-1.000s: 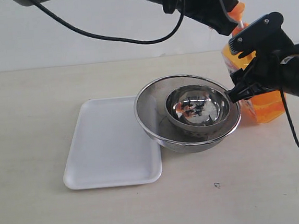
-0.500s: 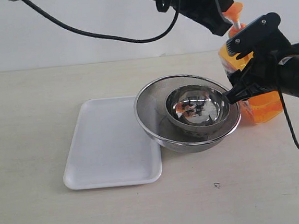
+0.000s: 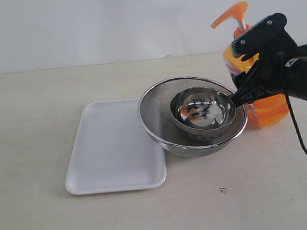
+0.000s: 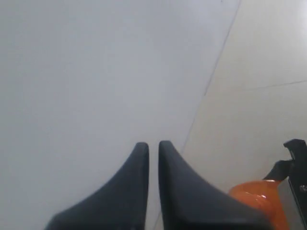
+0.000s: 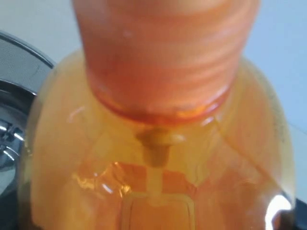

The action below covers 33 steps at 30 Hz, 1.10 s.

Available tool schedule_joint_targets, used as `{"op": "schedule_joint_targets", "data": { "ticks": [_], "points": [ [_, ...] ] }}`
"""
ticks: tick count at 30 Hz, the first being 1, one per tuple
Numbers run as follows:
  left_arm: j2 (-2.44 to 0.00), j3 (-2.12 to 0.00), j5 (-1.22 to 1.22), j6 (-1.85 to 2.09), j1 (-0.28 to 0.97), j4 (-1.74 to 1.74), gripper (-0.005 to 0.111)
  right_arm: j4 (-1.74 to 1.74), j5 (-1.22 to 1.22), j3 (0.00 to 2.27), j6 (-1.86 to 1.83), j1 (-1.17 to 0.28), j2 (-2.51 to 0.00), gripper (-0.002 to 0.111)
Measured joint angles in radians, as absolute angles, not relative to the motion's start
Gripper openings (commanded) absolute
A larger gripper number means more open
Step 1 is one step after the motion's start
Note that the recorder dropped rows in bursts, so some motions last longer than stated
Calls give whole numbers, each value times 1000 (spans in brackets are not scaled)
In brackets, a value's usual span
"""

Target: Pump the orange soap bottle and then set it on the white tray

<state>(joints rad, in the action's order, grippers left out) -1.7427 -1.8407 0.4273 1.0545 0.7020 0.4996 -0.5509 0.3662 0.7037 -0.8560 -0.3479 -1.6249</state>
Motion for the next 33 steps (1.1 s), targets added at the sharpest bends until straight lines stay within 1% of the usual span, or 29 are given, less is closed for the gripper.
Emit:
{"op": "schedule_joint_targets", "data": {
  "ticks": [3, 5, 8, 10, 13, 16, 21, 25, 28, 30, 33],
  "points": [
    [-1664, -1841, 465, 992, 665, 488, 5, -580, 374, 704, -856, -348, -1625, 0],
    [-1623, -1841, 510, 958, 616, 449, 5, -611, 384, 704, -852, -348, -1625, 0],
    [-1580, -1841, 600, 831, 555, 303, 5, -626, 375, 704, -852, -348, -1610, 0],
    [-1563, -1836, 644, 774, 535, 235, 5, -635, 359, 702, -850, -348, -1596, 0],
    [-1507, -1777, 678, 738, 500, 194, 5, -647, 327, 695, -848, -348, -1571, 0],
    [-1423, -1672, 674, 714, 456, 187, 5, -656, 312, 689, -870, -348, -1555, 0],
    [-1309, -1550, 648, 699, 394, 182, 5, -726, 320, 687, -949, -348, -1542, 0],
    [-1220, -1406, 602, 680, 322, 182, 5, -833, 372, 683, -1094, -348, -1503, 0],
    [-1182, -1279, 507, 664, 267, 180, 5, -936, 385, 706, -1204, -348, -1446, 0],
    [-1175, -1222, 445, 630, 239, 180, 5, -955, 363, 720, -1221, -348, -1411, 0],
    [-1171, -1103, 320, 556, 190, 180, 5, -964, 218, 769, -1216, -348, -1316, 0]
  ]
}}
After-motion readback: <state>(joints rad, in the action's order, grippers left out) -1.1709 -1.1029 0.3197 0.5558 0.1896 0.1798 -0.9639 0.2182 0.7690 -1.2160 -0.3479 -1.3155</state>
